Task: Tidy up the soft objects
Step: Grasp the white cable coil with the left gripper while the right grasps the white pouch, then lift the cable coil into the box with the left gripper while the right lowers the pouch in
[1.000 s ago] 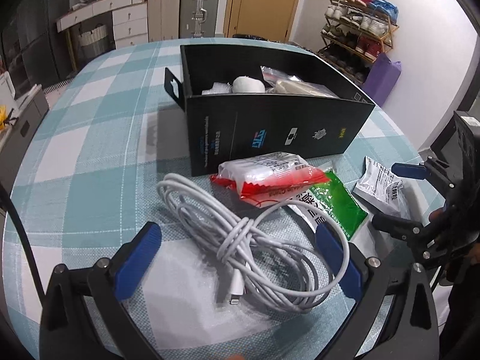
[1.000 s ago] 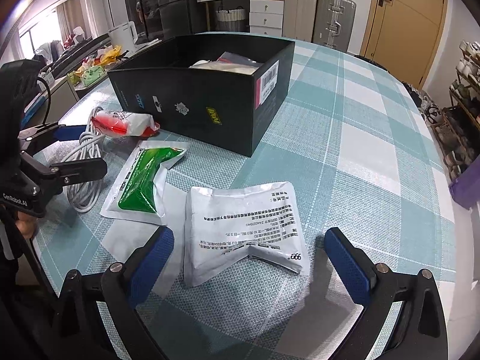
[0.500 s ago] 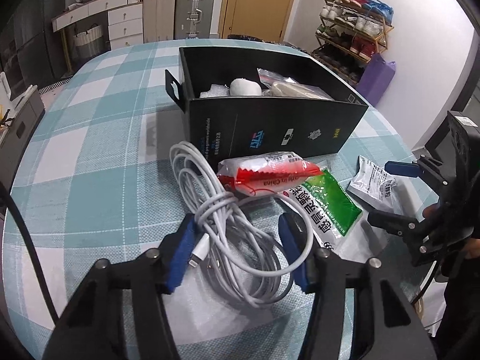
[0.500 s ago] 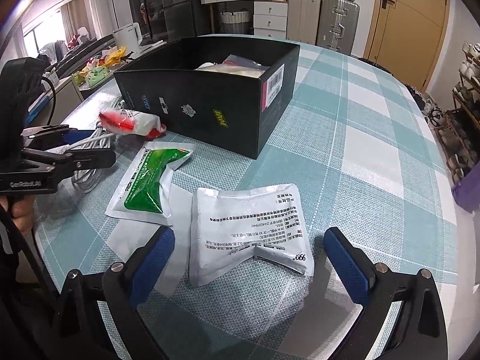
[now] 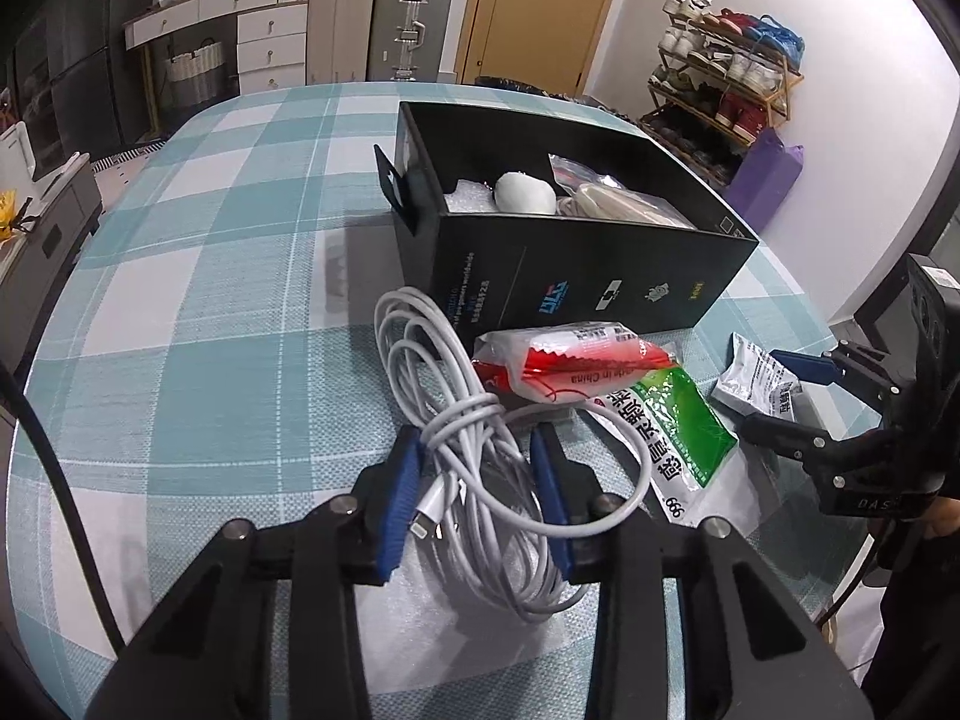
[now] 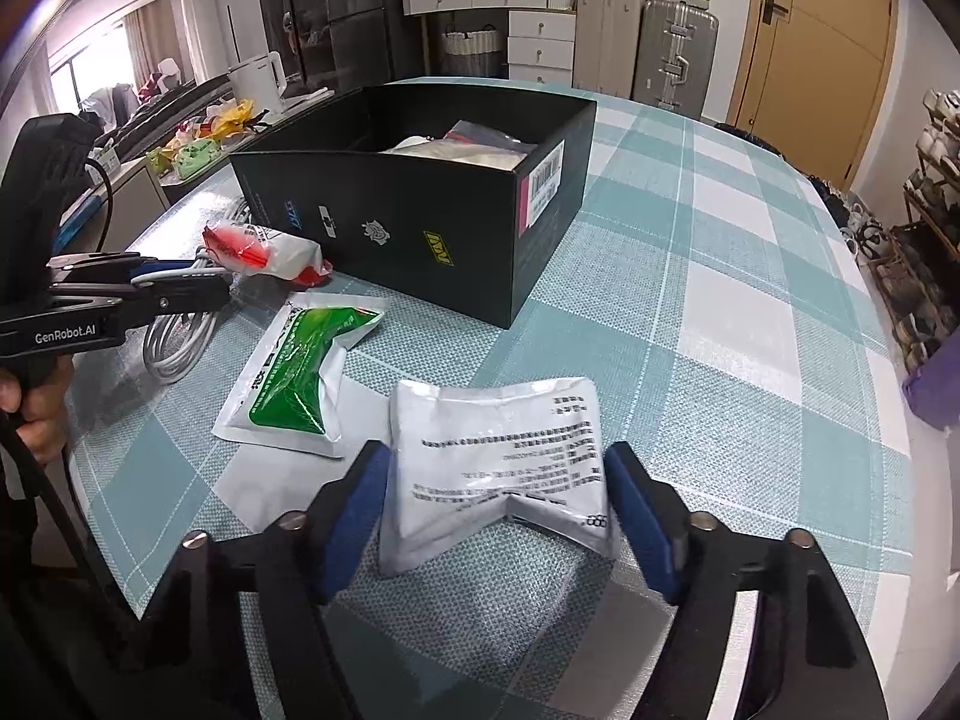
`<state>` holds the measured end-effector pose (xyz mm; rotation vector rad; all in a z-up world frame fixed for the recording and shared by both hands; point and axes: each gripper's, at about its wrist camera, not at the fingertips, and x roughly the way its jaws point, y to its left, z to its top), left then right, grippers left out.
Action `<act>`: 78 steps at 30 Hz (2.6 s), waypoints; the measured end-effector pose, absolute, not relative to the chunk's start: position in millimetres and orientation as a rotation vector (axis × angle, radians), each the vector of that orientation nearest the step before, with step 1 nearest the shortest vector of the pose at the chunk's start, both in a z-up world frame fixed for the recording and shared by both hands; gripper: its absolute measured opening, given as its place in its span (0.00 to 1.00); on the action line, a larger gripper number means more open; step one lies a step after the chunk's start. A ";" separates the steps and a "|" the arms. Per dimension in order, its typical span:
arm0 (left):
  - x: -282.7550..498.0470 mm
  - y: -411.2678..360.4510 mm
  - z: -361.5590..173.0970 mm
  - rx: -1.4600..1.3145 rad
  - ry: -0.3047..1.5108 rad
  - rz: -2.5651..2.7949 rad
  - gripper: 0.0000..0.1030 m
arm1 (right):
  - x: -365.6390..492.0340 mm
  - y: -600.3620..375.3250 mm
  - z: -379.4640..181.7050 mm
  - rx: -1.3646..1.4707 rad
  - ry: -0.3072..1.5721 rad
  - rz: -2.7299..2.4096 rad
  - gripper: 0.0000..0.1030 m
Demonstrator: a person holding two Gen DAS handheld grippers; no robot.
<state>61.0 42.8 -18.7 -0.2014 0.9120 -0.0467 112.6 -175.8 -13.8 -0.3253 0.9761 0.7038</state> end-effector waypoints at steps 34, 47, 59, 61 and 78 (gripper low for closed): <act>42.1 53.6 18.8 -0.208 0.796 -0.035 0.33 | 95.2 -180.8 25.7 -0.304 0.857 0.735 0.50; 53.4 39.3 42.0 -0.165 0.745 -0.076 0.33 | 95.8 -185.1 49.8 -0.242 0.784 0.731 0.49; 77.6 33.9 65.6 -0.152 0.697 -0.086 0.33 | 105.9 -172.8 68.3 -0.219 0.743 0.747 0.49; 82.2 32.7 67.7 -0.146 0.694 -0.090 0.33 | 108.8 -170.1 71.0 -0.216 0.739 0.745 0.49; 125.1 30.9 70.2 -0.114 0.692 -0.098 0.33 | 147.0 -144.9 79.4 -0.188 0.748 0.735 0.49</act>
